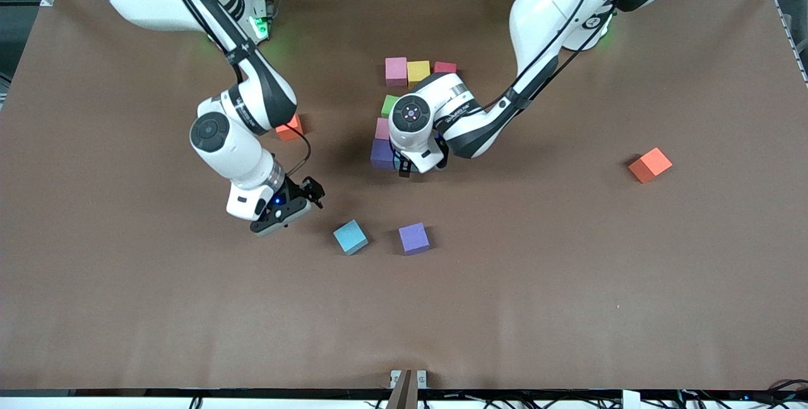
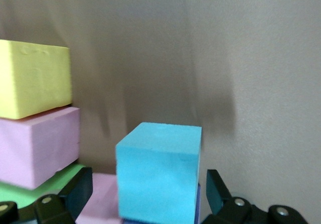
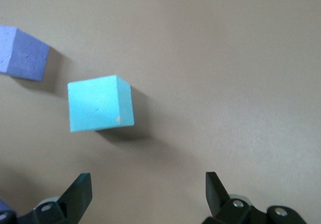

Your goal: Form number 2 with 11 blocks

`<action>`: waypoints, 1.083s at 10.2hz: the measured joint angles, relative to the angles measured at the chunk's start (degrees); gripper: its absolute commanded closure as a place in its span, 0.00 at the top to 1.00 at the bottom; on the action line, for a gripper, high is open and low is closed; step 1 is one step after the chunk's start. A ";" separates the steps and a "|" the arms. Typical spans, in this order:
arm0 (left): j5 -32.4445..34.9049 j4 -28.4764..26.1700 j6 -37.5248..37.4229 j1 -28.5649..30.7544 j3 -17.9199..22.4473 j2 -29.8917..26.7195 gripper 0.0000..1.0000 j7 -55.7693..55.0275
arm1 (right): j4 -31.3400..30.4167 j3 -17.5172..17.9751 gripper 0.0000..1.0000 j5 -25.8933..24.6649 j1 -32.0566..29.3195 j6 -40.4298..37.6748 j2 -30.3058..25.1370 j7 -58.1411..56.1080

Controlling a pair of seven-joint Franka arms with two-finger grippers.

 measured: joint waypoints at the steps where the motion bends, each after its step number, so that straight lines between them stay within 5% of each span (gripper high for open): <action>1: 0.00 0.04 -1.16 2.02 -1.60 -0.77 1.00 0.00 | 1.80 -0.87 1.00 -0.04 0.48 0.01 1.47 -0.17; 5: 0.00 3.11 -2.84 6.24 -1.65 -2.63 1.00 0.00 | 9.64 -7.74 1.00 -0.05 7.86 0.03 7.59 -0.07; 11: -0.05 9.96 0.17 7.76 7.37 -1.48 1.00 -1.41 | 15.51 -10.50 1.00 -0.02 13.07 -0.13 11.37 3.54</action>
